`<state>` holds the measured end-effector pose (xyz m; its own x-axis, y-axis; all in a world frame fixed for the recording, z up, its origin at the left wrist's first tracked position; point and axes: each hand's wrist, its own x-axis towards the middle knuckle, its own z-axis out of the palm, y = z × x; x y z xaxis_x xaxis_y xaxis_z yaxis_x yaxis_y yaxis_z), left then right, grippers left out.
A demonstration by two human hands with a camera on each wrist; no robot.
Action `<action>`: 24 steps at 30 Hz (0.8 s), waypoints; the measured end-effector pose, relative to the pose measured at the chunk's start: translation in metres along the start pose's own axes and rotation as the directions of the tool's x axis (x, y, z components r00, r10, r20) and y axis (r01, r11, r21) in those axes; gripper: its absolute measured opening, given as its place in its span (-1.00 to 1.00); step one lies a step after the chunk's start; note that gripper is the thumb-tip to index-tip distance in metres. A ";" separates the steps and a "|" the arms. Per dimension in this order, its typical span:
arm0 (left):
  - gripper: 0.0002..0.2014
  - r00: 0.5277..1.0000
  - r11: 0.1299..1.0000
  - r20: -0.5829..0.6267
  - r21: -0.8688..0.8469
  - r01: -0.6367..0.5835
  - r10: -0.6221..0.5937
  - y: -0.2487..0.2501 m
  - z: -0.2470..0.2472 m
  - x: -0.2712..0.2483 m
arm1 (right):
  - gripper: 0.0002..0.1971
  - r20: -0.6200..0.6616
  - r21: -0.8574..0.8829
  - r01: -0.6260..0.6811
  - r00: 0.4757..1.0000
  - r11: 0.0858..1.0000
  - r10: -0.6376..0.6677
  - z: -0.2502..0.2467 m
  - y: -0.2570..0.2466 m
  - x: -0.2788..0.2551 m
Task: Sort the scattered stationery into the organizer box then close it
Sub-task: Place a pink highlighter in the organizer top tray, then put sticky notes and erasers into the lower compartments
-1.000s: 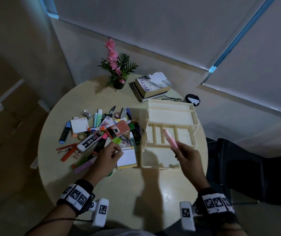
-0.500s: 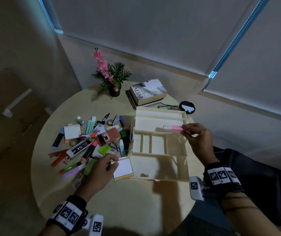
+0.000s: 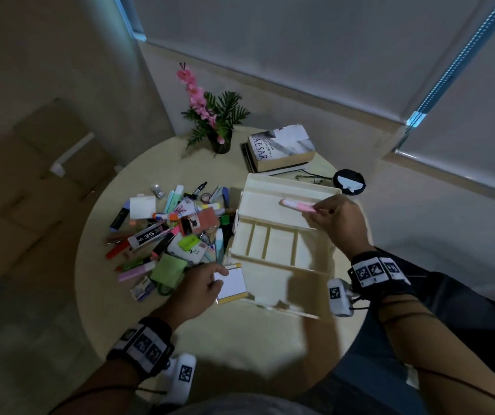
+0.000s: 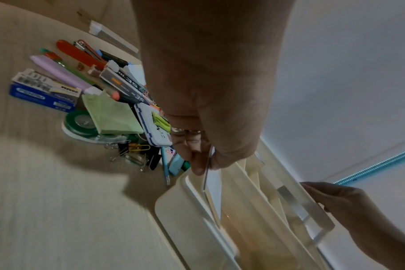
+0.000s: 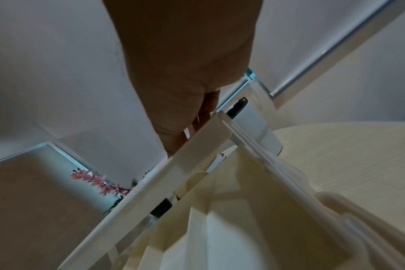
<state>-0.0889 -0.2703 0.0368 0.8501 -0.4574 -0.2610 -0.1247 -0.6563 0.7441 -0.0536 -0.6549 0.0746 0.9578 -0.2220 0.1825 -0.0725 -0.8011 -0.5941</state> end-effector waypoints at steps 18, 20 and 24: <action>-0.81 0.996 0.995 -0.060 0.072 0.070 -0.066 0.013 0.005 0.009 | -0.92 -0.128 -0.047 0.003 0.992 0.999 -0.009 0.003 -0.017 -0.020; -0.84 0.992 0.996 -0.090 -0.010 0.091 -0.092 0.015 0.009 0.011 | -0.92 0.016 0.147 0.039 0.999 0.988 -0.042 0.004 -0.038 -0.045; -0.93 0.991 0.988 -0.104 -0.139 0.067 -0.082 0.026 0.017 0.016 | -0.64 0.508 0.227 -0.171 0.861 0.959 0.033 0.036 -0.051 -0.094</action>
<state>-0.0872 -0.3049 0.0421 0.9060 -0.3370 -0.2559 0.0051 -0.5960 0.8030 -0.1297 -0.5738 0.0598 0.9634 0.0643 -0.2604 -0.1700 -0.6044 -0.7783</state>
